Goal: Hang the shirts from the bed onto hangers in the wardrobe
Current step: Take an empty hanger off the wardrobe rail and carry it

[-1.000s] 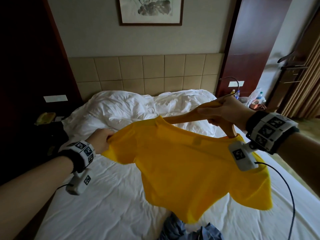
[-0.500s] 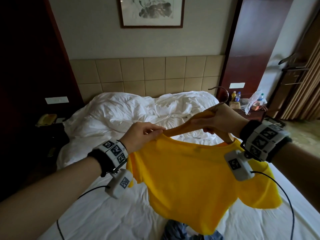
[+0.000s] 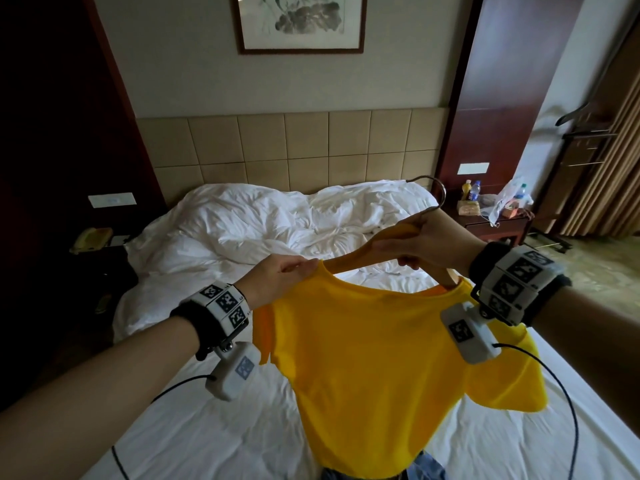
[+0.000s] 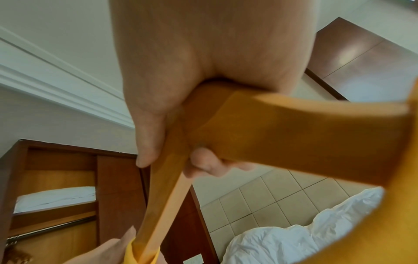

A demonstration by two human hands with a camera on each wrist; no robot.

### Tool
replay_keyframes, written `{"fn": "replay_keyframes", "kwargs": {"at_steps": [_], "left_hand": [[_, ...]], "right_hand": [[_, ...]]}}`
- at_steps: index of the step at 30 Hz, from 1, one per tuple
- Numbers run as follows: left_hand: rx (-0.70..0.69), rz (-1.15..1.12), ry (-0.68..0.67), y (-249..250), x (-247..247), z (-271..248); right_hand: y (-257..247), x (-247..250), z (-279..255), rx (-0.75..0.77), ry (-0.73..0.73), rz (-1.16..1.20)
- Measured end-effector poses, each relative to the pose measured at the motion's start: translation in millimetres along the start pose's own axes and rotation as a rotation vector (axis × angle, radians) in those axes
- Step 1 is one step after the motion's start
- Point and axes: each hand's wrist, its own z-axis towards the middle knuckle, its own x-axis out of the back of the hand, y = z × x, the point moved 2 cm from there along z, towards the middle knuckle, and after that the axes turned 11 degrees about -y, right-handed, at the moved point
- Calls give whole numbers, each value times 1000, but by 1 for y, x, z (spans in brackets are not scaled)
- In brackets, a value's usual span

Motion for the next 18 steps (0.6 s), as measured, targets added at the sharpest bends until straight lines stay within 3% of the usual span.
{"fn": "replay_keyframes", "kwargs": {"at_steps": [6, 10, 14, 18], "left_hand": [[105, -75, -72, 0, 7, -2], [117, 34, -7, 2, 5, 2], [66, 73, 37, 2, 7, 4], [18, 202, -61, -12, 17, 2]], "right_hand": [[3, 0, 2, -17, -1, 2], [1, -2, 3, -17, 8, 15], [3, -3, 3, -19, 16, 25], [4, 1, 1, -19, 27, 36]]}}
